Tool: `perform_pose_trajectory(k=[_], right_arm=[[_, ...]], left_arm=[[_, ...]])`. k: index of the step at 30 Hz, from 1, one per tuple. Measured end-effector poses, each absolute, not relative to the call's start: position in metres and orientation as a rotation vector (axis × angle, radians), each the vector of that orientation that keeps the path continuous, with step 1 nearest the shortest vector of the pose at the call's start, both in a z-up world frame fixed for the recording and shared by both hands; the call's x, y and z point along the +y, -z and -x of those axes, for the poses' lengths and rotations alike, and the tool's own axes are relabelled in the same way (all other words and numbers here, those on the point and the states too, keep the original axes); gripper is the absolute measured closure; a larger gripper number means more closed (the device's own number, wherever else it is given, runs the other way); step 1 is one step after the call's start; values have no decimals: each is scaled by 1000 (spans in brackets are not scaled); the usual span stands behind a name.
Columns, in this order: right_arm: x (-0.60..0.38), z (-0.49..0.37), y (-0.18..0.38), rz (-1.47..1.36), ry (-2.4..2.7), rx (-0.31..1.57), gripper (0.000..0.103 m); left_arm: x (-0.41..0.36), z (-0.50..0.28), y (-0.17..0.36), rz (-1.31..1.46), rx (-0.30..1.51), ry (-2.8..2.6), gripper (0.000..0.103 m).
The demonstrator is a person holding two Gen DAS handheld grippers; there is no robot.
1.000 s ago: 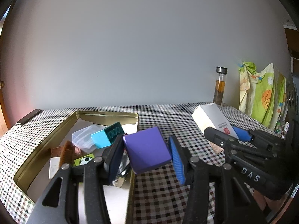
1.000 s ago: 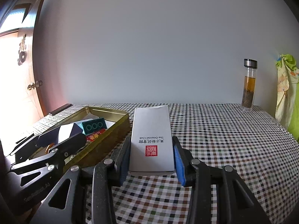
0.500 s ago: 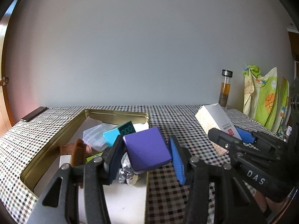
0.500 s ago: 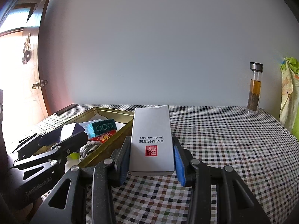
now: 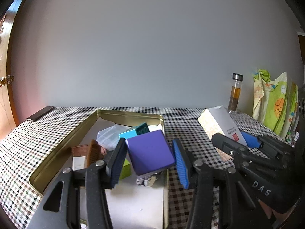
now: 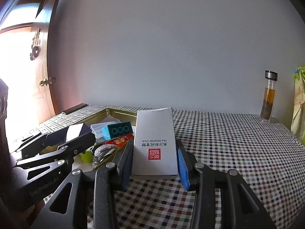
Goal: Organize rigid objects
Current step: 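Lower the white box and purple cube over the tin interior with both tools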
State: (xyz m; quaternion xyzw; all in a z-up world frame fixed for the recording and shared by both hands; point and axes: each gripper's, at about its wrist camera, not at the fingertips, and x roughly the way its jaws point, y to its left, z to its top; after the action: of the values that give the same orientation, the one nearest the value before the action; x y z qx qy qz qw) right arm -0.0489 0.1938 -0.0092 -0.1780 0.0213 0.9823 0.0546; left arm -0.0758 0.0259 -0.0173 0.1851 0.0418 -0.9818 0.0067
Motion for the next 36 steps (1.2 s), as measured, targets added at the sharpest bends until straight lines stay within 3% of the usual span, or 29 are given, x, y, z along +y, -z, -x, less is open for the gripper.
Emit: perform_pose_trajectory(k=[36], right_arm=[[139,82,12,614,-3091,5,59]], left_arm=[[-34,76,21,-630,185,2960,55]])
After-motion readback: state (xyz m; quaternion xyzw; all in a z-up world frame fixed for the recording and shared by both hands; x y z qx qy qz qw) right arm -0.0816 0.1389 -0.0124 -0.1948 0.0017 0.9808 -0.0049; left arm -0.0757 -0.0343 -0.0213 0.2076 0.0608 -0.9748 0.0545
